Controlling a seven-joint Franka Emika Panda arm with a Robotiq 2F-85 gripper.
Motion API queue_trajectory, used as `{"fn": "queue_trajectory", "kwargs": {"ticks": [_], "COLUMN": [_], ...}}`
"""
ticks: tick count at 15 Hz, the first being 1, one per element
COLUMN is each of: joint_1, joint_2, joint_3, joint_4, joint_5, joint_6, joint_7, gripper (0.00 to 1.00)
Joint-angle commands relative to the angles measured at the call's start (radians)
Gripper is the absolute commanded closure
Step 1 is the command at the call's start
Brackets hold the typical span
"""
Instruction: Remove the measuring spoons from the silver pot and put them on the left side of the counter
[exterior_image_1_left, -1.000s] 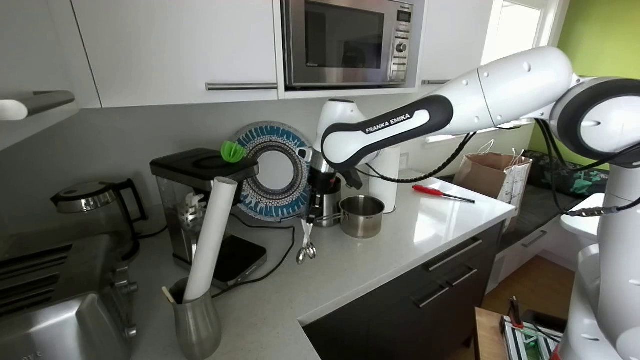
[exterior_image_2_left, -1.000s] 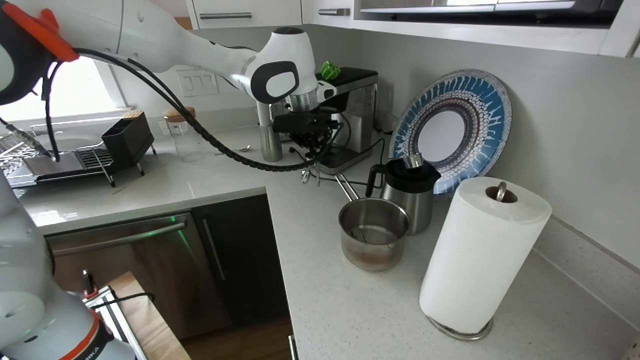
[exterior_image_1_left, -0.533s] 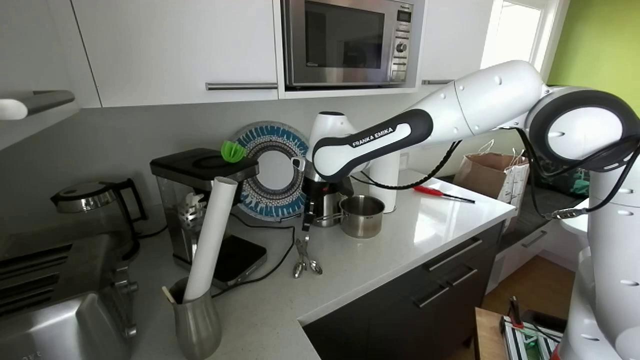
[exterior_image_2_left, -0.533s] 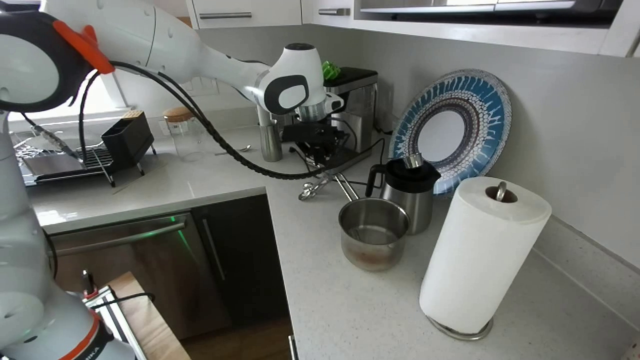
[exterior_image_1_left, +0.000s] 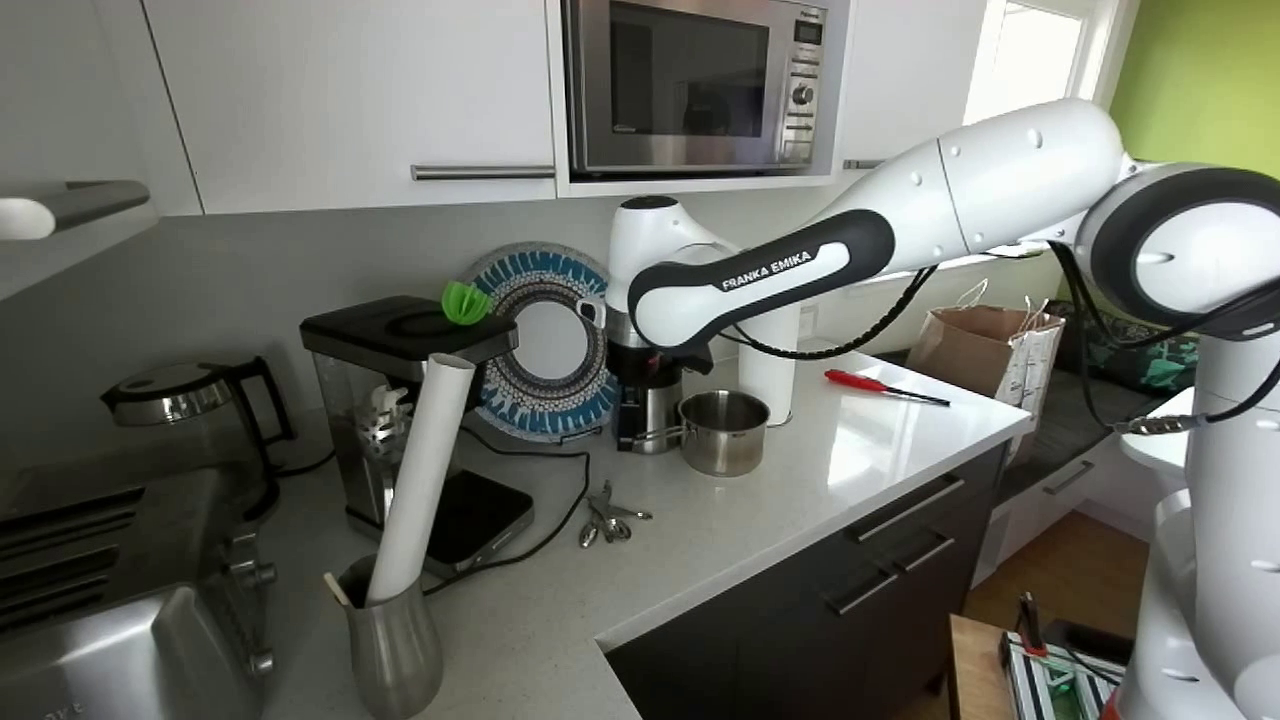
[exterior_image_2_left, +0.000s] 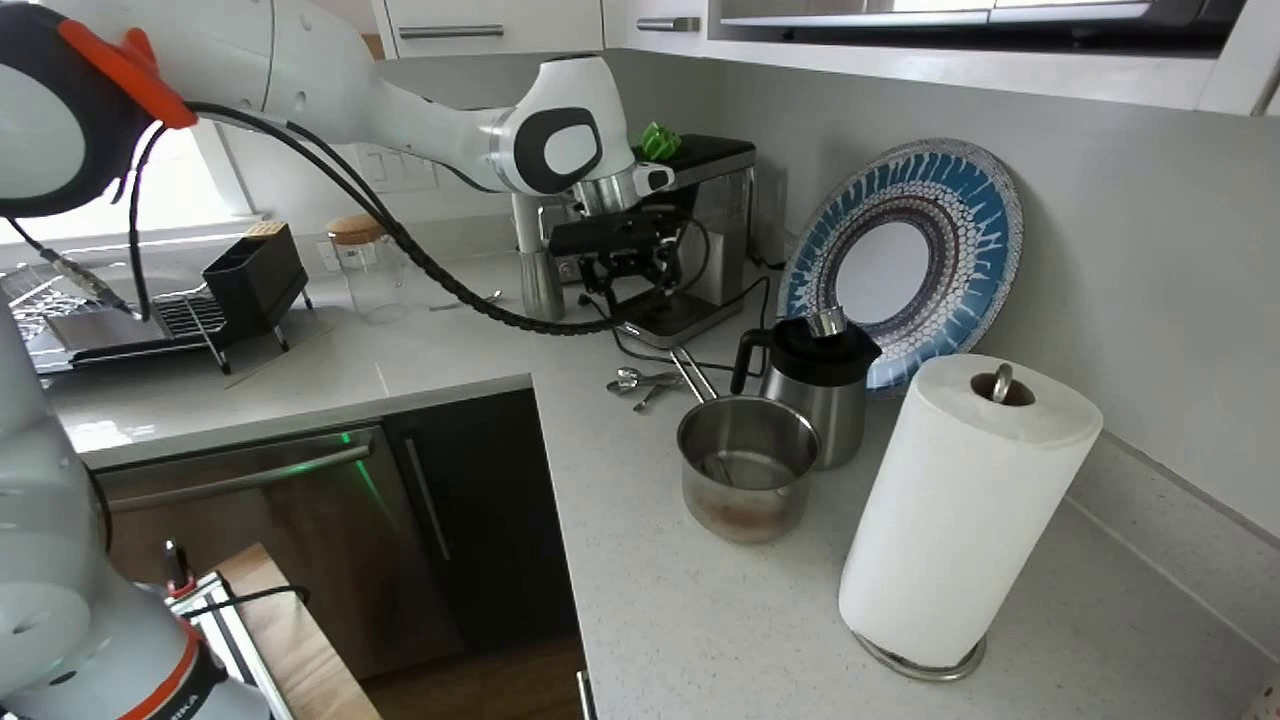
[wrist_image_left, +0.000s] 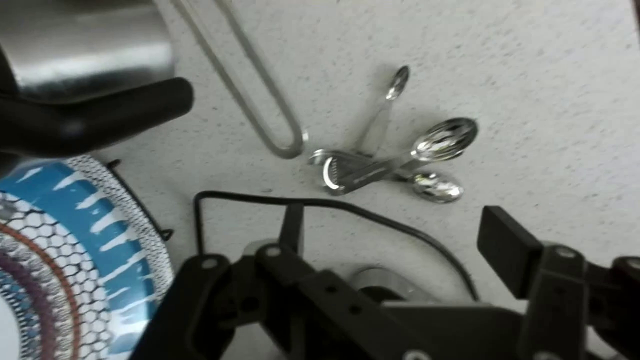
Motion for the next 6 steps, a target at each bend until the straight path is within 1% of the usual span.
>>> {"fn": "queue_trajectory", "kwargs": {"ticks": [1,2,4,5,6], "joint_1": [0.033,0.039,0.045,0.035,0.036], "joint_2": [-0.064,-0.087,-0.12,-0.07,-0.086], "joint_3": [0.007,0.003,0.004,0.01,0.009], "joint_4": [-0.027,-0.041,-0.055,-0.009,-0.014], "joint_5": [-0.076,-0.106,-0.133,-0.092,-0.103], "joint_6": [-0.181,-0.213,-0.287,-0.241,-0.269], "joint_7": [0.103,0.177,0.284,0.193,0.228], "gripper": [0.0,0.0,0.0,0.0,0.01]}}
